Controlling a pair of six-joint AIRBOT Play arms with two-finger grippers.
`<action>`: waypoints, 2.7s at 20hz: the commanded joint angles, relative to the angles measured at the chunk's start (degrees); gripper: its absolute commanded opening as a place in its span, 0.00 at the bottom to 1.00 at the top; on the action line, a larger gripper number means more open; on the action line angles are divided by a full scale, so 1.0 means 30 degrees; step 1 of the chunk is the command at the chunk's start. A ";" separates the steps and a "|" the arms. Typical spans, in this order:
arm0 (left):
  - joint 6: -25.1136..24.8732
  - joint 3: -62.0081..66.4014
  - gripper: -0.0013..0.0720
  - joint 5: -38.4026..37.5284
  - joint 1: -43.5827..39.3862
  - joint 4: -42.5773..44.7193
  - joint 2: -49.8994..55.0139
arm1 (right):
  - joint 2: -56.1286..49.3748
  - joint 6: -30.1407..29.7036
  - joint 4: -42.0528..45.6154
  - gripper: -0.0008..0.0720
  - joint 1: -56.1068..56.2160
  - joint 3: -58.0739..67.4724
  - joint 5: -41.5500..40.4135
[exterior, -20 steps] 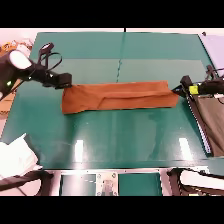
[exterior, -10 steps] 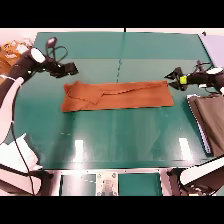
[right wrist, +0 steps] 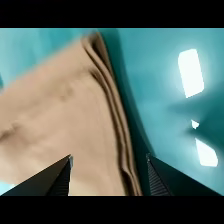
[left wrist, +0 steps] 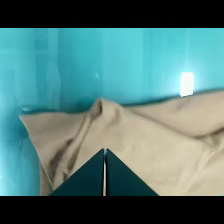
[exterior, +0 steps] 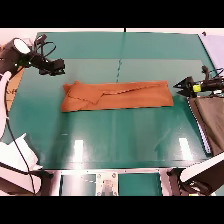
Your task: Fold the shirts.
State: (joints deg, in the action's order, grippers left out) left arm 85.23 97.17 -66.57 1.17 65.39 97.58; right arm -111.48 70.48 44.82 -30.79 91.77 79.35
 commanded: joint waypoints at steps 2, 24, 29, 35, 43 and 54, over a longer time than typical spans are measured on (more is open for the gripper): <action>-0.0073 0.0087 0.05 -0.0991 -0.0889 -0.0095 0.0015 | -0.1909 -0.0743 0.0044 0.75 0.1188 0.0087 0.0714; -0.3096 0.0197 0.05 0.8794 -1.2138 -1.1147 0.6652 | 0.7198 0.1056 -0.0903 0.03 0.4386 0.3424 0.5625; -0.3118 0.0328 0.05 0.7402 -1.2138 -1.1752 0.6972 | 0.7410 0.1508 -0.0918 0.03 0.6040 0.3424 0.5603; -0.2492 0.3905 0.05 -0.1851 -0.7905 -0.7730 0.5916 | 0.7410 0.1523 -0.0976 0.03 0.8160 0.3424 0.5013; -0.0707 0.7111 0.05 -0.8007 -0.0780 -0.2324 0.2106 | 0.6207 0.2375 -0.1661 0.03 1.5824 0.3417 -0.2645; -0.1122 0.7074 0.05 -0.8160 0.3228 -0.2229 0.1435 | -0.2353 0.0211 -0.8641 0.15 2.0750 0.5880 -1.0287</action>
State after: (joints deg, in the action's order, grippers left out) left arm 82.63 118.32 -90.72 9.52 58.43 102.06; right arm -115.55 74.08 24.21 32.73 106.30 42.57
